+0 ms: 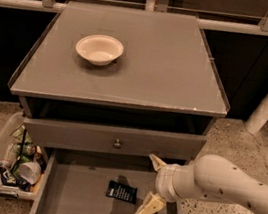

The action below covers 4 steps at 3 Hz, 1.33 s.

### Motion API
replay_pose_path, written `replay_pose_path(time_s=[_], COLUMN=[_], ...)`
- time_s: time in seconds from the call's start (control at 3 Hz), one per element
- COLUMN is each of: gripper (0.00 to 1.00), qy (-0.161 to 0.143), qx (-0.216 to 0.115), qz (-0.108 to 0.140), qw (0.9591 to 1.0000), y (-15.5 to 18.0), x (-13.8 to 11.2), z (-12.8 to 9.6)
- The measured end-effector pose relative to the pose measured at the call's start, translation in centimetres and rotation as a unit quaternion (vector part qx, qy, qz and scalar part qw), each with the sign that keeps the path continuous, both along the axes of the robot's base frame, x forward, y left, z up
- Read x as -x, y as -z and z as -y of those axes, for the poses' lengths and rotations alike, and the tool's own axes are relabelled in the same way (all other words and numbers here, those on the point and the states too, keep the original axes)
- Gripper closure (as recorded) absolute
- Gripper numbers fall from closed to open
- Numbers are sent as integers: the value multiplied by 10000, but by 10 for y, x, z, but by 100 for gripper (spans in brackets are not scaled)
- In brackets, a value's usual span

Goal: Pick rxbar blueberry from middle drawer and place on counter

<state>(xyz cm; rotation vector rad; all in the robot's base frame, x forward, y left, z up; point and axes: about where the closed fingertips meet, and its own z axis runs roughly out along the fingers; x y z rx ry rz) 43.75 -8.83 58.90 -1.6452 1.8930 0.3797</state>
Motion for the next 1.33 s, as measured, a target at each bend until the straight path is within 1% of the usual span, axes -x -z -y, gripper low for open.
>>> replay_pose_path(time_s=[0.33,0.67,1.0,1.33], gripper=[0,0,0,0], qy=[-66,-129,-156,-137], qx=[55,182,136,-44], qz=[19,30,-34,-190], qw=[10000,9997,9998,9997], y=[42,83,116,141], x=[-2,-10,-22,-33], z=[-10,-20,-23,-25])
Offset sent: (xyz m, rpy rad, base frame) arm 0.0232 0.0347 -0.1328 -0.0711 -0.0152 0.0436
